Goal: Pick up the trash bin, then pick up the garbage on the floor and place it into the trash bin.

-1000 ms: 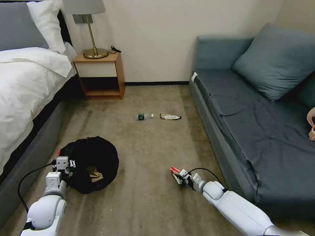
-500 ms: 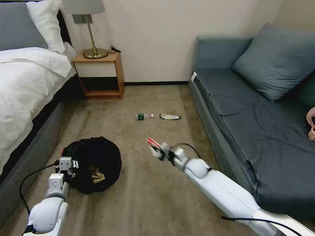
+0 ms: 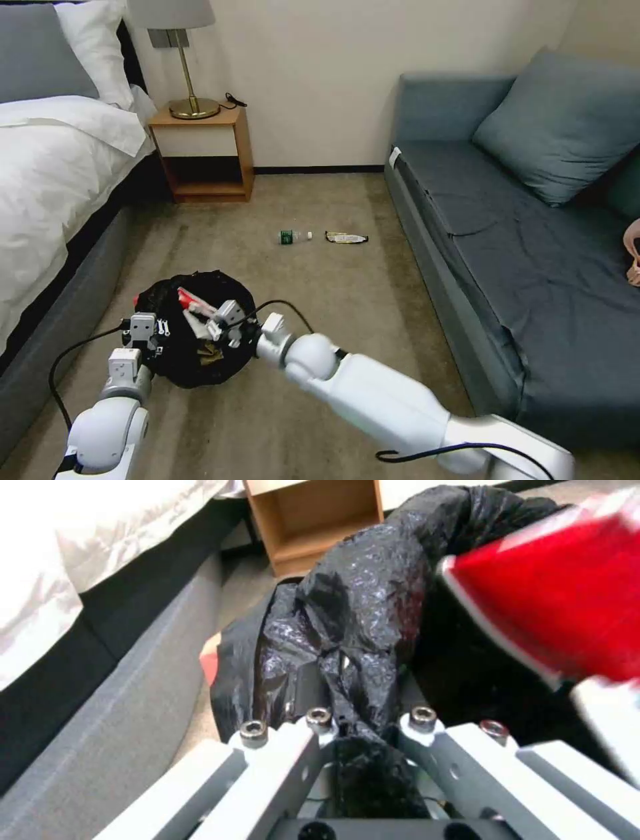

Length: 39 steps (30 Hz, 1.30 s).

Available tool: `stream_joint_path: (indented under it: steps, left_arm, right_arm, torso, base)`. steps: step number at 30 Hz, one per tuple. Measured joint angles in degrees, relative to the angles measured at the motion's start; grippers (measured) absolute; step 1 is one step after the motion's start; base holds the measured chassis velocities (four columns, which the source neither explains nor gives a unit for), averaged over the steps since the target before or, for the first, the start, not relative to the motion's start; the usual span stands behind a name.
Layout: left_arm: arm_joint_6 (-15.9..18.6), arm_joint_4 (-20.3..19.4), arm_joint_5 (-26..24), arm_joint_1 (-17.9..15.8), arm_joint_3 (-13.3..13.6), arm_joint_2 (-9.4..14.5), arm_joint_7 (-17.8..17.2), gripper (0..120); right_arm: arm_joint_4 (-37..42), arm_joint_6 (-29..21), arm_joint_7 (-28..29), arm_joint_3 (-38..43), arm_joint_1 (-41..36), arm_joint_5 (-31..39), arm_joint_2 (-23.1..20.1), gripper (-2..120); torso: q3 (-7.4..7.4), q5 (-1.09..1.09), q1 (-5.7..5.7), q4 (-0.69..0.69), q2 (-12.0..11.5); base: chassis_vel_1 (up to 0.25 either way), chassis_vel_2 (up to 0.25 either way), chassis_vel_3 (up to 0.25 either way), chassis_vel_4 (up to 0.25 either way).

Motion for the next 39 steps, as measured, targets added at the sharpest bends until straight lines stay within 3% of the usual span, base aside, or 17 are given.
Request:
stream_joint_path:
  steps: [4, 20, 22, 26, 29, 39]
  left_arm:
    - [0.0, -0.04, -0.01, 0.19, 0.0, -0.17, -0.04, 4]
    - [1.32, -0.72, 0.52, -0.92, 0.42, -1.14, -1.12, 4]
    - [1.41, -1.06, 0.49, -0.96, 0.05, -1.12, -1.34, 4]
    - [1.42, -1.05, 0.52, -1.11, -0.51, -1.21, -1.52, 4]
    - [1.23, -0.74, 0.46, -1.24, -1.54, -1.32, -1.67, 4]
    - [0.59, -2.63, 1.16, -0.15, -2.38, -2.49, -1.94, 4]
  right_arm:
    - [-0.6, -0.47, 1.75, 0.0, -0.4, -0.41, 0.47, 2]
    - [-1.0, -5.02, 2.86, 1.97, -2.32, -3.48, -1.37, 59]
    - [-0.59, -5.35, 4.85, 2.85, -2.65, -4.84, -1.72, 71]
    - [-0.09, -5.17, 8.21, 5.49, -3.19, -6.66, -2.07, 82]
    - [-0.01, -4.68, 10.21, 11.24, -4.09, -9.01, -3.89, 95]
    - [-1.1, -5.16, 10.94, 25.95, -7.5, -8.73, -9.66, 100]
  torso:
    - [0.0, -0.01, 0.0, 0.0, 0.0]
    - [0.0, 0.01, 0.0, -0.01, 0.0]
    - [0.0, 0.01, 0.0, -0.01, 0.0]
    - [0.0, 0.01, 0.01, 0.0, 0.0]
    - [0.0, 0.01, 0.0, 0.0, 0.0]
    - [0.0, 0.02, 0.0, -0.02, 0.0]
  base:
    - [0.0, 0.0, 0.0, 0.0]
    - [0.0, 0.0, 0.0, 0.0]
    - [0.0, 0.0, 0.0, 0.0]
    - [0.0, 0.0, 0.0, 0.0]
    - [0.0, 0.0, 0.0, 0.0]
    - [0.0, 0.0, 0.0, 0.0]
